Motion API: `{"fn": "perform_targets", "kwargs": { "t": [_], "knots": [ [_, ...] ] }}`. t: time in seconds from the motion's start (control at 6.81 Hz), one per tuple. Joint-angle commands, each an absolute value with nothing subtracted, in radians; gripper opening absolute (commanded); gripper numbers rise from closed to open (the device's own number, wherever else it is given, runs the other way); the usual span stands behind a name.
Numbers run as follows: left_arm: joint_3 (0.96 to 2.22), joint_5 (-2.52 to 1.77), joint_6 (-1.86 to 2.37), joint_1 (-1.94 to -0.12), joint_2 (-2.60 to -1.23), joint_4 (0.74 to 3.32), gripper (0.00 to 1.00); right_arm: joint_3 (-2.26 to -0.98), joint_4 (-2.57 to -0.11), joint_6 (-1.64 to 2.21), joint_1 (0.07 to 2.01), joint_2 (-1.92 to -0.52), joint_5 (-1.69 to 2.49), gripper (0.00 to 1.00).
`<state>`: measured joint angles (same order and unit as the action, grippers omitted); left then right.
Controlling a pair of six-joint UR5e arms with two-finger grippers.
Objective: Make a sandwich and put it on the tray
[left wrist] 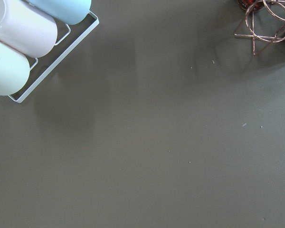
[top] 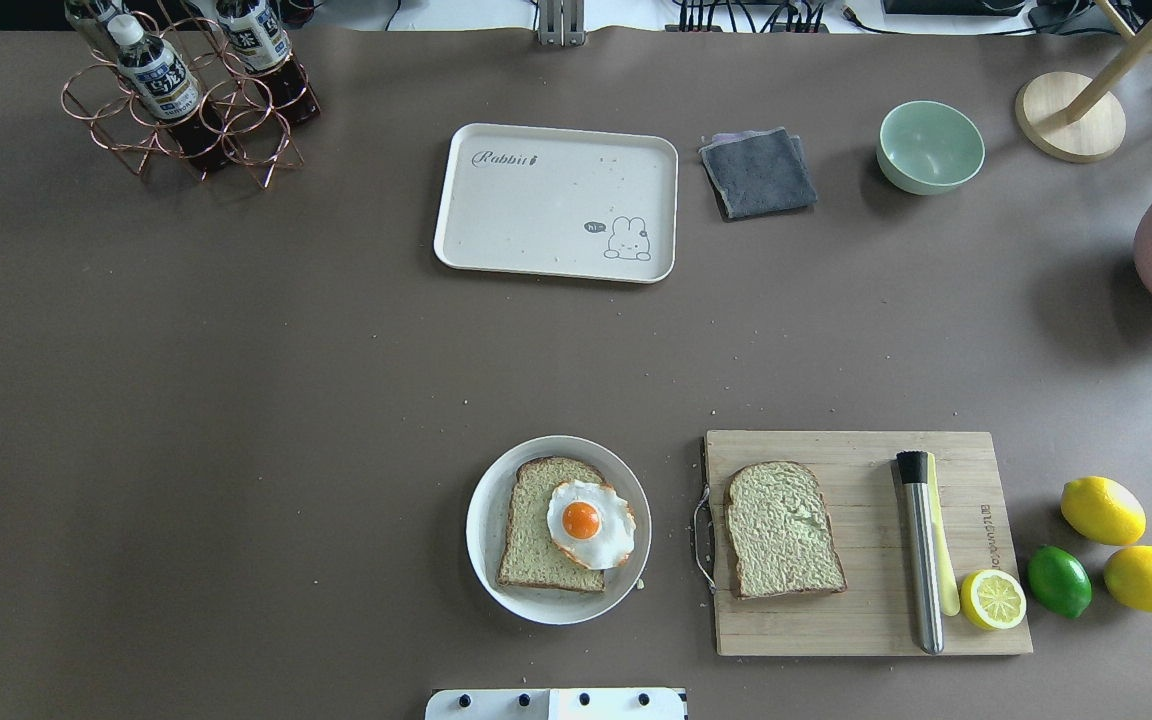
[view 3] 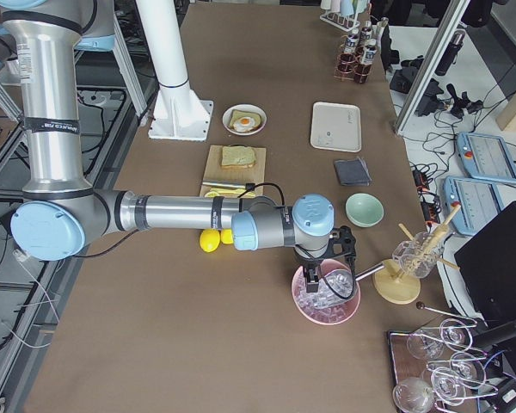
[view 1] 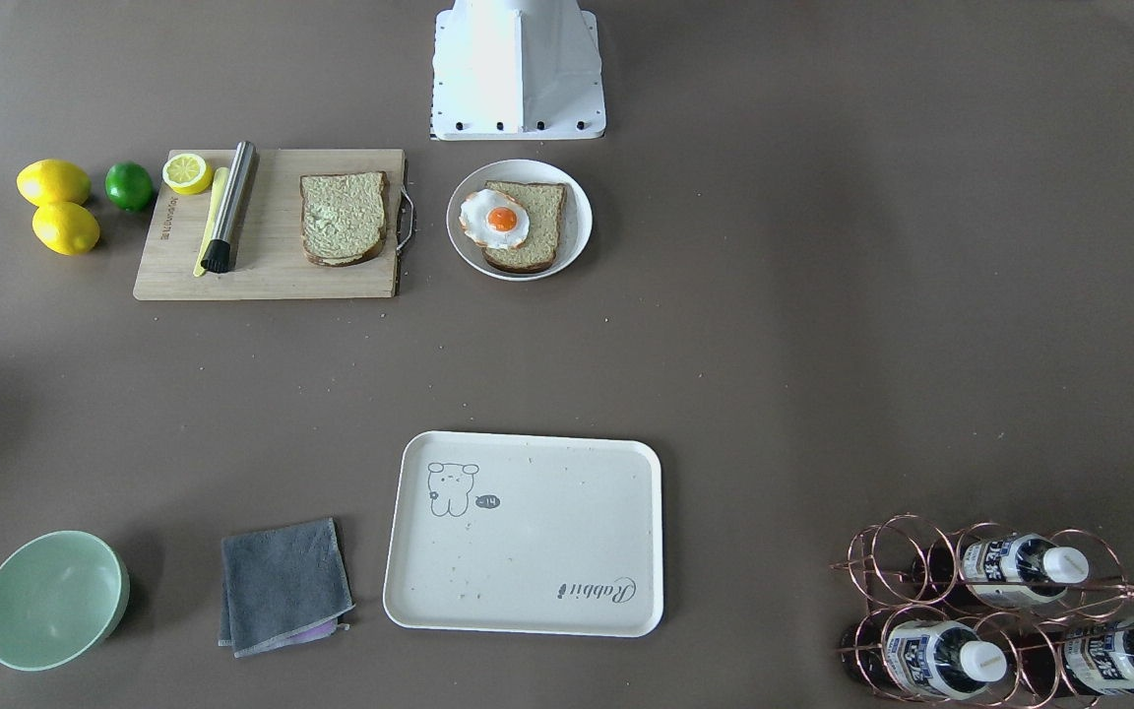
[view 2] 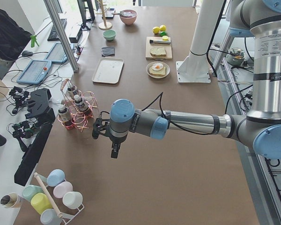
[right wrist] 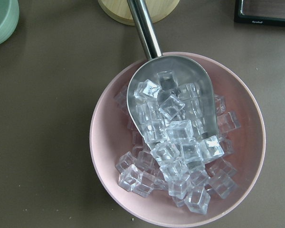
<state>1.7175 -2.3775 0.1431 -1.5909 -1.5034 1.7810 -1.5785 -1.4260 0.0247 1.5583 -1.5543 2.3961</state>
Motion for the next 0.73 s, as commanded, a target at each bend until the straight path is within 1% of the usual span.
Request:
{"fn": "perform_targets", "kwargs": {
  "t": [0.0, 0.59],
  "knots": [
    [1.715, -2.378, 0.141, -1.591, -1.503, 1.781, 0.98, -1.617, -1.427, 0.025, 1.559, -1.584, 2.398, 1.00],
    [1.718, -2.390, 0.141, -1.589, -1.496, 1.781, 0.98, -1.615, -1.425, 0.023, 1.559, -1.591, 2.398, 1.00]
  ]
}}
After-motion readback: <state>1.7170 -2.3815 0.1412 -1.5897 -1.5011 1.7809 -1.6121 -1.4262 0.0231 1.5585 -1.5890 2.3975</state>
